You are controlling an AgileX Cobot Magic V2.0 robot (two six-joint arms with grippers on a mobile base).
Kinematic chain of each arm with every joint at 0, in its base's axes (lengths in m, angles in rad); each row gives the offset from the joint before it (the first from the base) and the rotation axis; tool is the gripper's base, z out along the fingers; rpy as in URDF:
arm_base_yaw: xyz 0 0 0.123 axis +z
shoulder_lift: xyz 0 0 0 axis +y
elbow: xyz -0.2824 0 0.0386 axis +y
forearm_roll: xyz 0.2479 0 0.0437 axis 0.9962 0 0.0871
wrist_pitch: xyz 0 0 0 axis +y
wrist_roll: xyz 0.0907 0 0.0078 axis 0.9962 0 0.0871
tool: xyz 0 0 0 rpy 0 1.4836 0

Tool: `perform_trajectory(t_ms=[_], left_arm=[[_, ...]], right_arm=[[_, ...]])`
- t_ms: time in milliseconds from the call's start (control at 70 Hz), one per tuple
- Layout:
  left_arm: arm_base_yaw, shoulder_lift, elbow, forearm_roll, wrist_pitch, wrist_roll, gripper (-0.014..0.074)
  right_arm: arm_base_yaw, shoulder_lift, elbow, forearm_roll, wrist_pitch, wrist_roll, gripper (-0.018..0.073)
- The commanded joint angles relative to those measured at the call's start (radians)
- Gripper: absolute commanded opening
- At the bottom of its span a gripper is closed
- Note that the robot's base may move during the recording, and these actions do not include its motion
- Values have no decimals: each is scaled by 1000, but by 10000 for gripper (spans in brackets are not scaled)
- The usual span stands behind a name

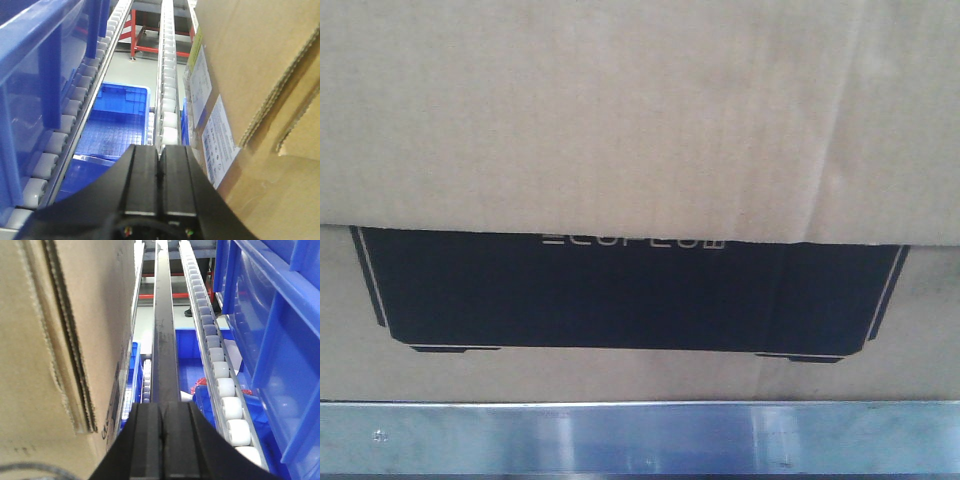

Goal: Grab box from left shelf to table start

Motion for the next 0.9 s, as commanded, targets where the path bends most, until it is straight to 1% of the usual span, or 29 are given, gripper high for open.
perform_trajectory(t_ms=[0,443,543,615,686,772,829,886], left_arm=[[-2,-13,-4,-6,-89,4,-99],[-2,-13,-4,-6,-100,4,-99],[-2,-13,-4,-6,-156,4,-99],[-2,-13,-6,-6,-227,4,-99],[-2,-13,-34,-42,-269,4,-99],[-2,-13,-100,-54,-245,4,-99],[-2,-13,-157,-49,-201,4,-99],[-2,-9,-225,-25,-137,4,-98]], right_arm=[[0,-8,-1,-2,-95,-1,52],[0,-8,-1,-2,-95,-1,52],[0,-8,-1,-2,-95,-1,52],[0,-8,-1,-2,-95,-1,52],[0,-8,-1,-2,-95,-1,52],[0,-8,-1,-2,-95,-1,52],[0,-8,-1,-2,-95,-1,52],[0,-8,-1,-2,-95,-1,52]])
